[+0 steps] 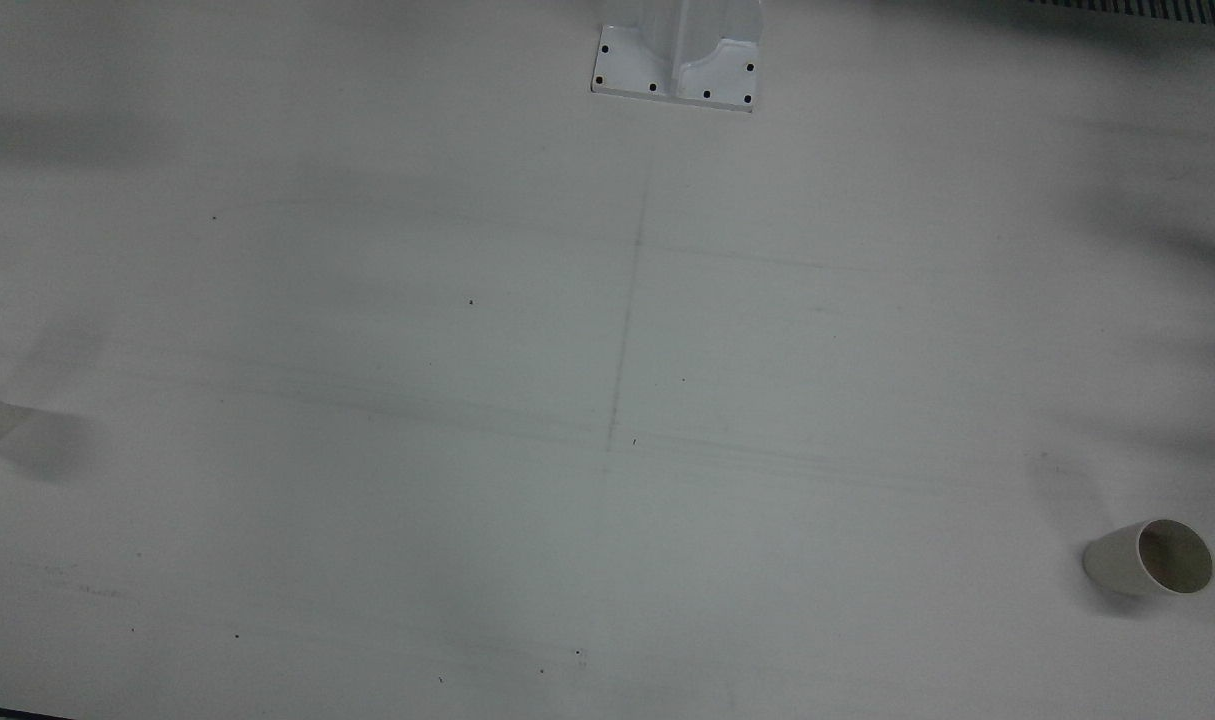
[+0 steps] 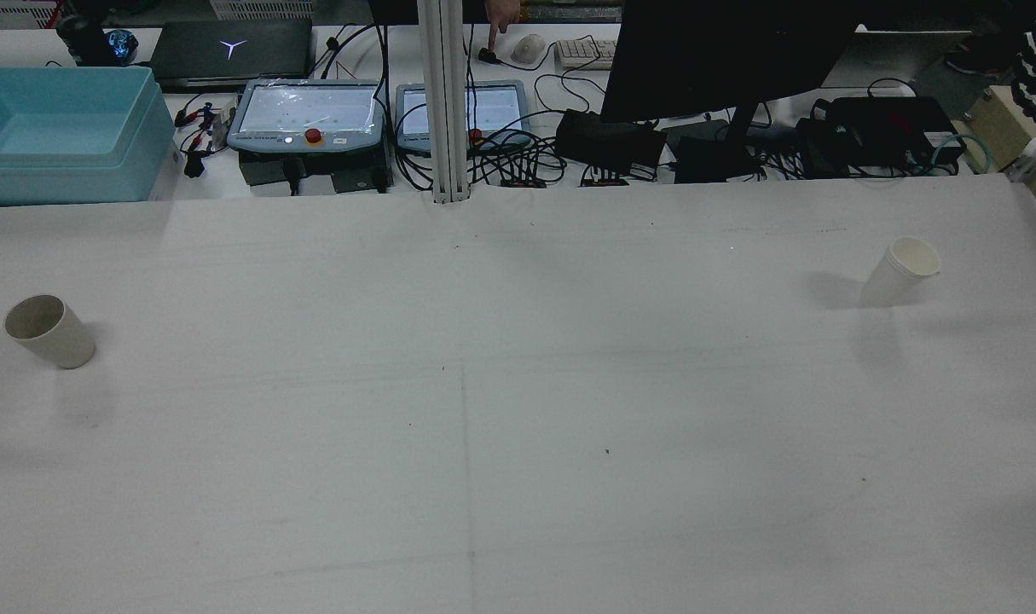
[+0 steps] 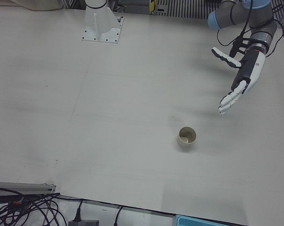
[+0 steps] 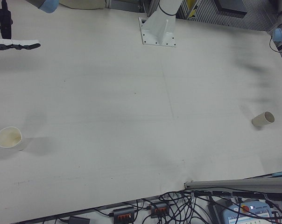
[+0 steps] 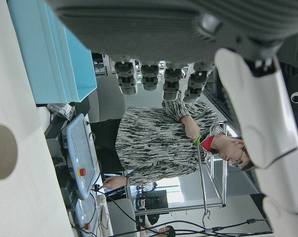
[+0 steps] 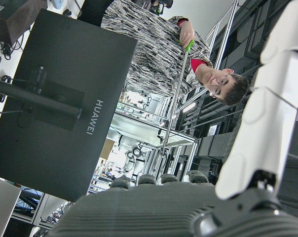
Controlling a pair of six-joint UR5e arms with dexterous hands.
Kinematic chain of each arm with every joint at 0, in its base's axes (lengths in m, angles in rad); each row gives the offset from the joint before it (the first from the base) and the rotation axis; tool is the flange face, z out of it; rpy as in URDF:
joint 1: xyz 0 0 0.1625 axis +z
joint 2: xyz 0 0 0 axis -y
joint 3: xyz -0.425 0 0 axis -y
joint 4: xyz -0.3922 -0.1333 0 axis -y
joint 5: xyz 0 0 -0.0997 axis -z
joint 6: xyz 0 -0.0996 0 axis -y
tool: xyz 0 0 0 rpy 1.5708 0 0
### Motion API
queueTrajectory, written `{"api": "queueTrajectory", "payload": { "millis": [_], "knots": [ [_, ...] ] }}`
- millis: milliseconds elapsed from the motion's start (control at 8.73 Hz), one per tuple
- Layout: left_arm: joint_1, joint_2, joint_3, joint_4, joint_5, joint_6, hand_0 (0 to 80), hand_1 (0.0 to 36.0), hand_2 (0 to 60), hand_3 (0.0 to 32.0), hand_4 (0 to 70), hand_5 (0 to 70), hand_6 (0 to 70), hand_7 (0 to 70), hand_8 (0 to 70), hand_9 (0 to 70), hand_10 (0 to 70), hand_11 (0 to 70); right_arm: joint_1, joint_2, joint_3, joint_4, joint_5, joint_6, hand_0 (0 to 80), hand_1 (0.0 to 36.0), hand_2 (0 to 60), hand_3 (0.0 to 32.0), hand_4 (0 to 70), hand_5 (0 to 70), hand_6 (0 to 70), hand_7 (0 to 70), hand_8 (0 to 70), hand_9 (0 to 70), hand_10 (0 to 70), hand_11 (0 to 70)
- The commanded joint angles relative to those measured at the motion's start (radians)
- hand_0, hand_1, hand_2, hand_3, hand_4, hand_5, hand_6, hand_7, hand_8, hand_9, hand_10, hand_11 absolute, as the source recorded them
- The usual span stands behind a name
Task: Pour water
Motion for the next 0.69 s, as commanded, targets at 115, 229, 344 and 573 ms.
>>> {"api": "queueTrajectory", "payload": {
  "millis": [115, 229, 344, 573],
  "knots": [
    [0.002, -0.044, 0.216, -0.182, -0.003, 0.135, 50.3, 11.9, 3.0, 0.0, 19.5, 6.6, 8.0, 13.8, 5.7, 10.6, 7.7, 12.8, -0.009, -0.043, -0.045, -0.012, -0.003, -0.007, 51.4, 18.4, 2.8, 0.0, 1.2, 6.2, 0.1, 1.3, 0.0, 0.0, 0.0, 0.0],
    [0.007, -0.076, 0.285, -0.208, -0.003, 0.162, 50.0, 11.7, 3.0, 0.0, 19.5, 6.2, 7.6, 13.0, 5.0, 9.7, 7.3, 12.2, -0.009, -0.044, -0.102, -0.012, -0.014, -0.001, 51.5, 18.9, 4.6, 0.0, 0.7, 10.0, 1.1, 4.4, 0.0, 0.0, 0.0, 0.0],
    [0.008, -0.135, 0.362, -0.226, -0.003, 0.204, 49.9, 11.6, 3.0, 0.0, 19.4, 6.3, 7.6, 12.8, 4.7, 9.2, 7.1, 11.9, -0.009, -0.044, -0.13, -0.012, -0.014, -0.002, 51.1, 18.7, 4.8, 0.0, 0.2, 10.8, 0.9, 4.2, 0.0, 0.0, 0.0, 0.0],
    [0.014, -0.273, 0.502, -0.236, -0.005, 0.302, 49.9, 11.9, 3.6, 0.0, 19.0, 5.5, 6.8, 11.1, 3.5, 7.1, 6.1, 10.5, -0.021, -0.039, -0.15, -0.012, -0.012, -0.004, 50.7, 17.6, 4.4, 0.0, 0.0, 18.7, 4.5, 13.2, 2.5, 6.9, 0.9, 3.3]
  ]
}}
